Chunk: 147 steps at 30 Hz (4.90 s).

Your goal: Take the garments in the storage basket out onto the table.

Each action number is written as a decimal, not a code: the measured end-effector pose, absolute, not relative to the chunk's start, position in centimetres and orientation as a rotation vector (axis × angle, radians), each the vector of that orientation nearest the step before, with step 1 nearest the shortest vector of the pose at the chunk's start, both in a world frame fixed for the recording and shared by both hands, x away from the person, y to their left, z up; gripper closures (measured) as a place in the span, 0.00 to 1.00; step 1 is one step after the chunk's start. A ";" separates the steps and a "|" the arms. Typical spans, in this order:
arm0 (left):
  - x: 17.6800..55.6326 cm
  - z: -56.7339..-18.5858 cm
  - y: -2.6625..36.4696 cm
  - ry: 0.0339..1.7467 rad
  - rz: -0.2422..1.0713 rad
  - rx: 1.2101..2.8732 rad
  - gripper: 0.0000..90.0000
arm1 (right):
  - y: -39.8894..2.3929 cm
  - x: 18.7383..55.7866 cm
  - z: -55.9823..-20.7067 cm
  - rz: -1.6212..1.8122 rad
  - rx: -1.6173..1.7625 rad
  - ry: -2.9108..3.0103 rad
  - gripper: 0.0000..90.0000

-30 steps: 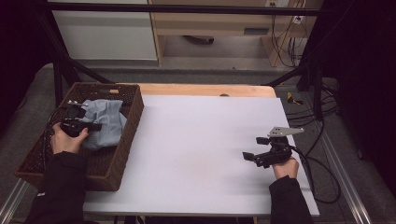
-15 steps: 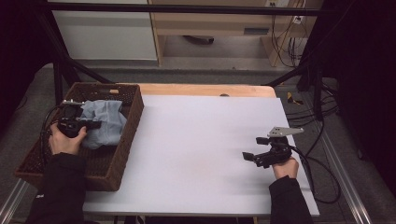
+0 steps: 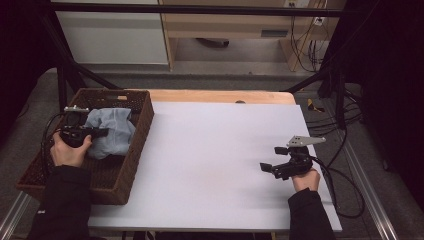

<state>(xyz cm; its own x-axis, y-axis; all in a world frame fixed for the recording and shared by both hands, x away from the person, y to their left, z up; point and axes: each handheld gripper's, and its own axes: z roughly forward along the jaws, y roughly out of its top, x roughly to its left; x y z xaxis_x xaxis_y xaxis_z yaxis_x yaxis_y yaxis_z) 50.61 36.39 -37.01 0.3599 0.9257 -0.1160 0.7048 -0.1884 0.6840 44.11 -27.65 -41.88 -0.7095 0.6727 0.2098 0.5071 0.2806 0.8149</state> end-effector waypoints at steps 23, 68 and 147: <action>48.7 -32.9 36.0 1.305 0.445 1.989 0.84 | -27.7 44.1 -41.8 1.409 1.101 2.361 0.05; 45.0 -25.9 38.1 1.202 0.441 2.030 0.86 | -27.8 44.0 -41.7 1.418 1.103 2.358 0.05; 40.9 -17.7 33.9 0.928 0.471 2.005 0.87 | -27.8 44.0 -41.7 1.421 1.102 2.357 0.05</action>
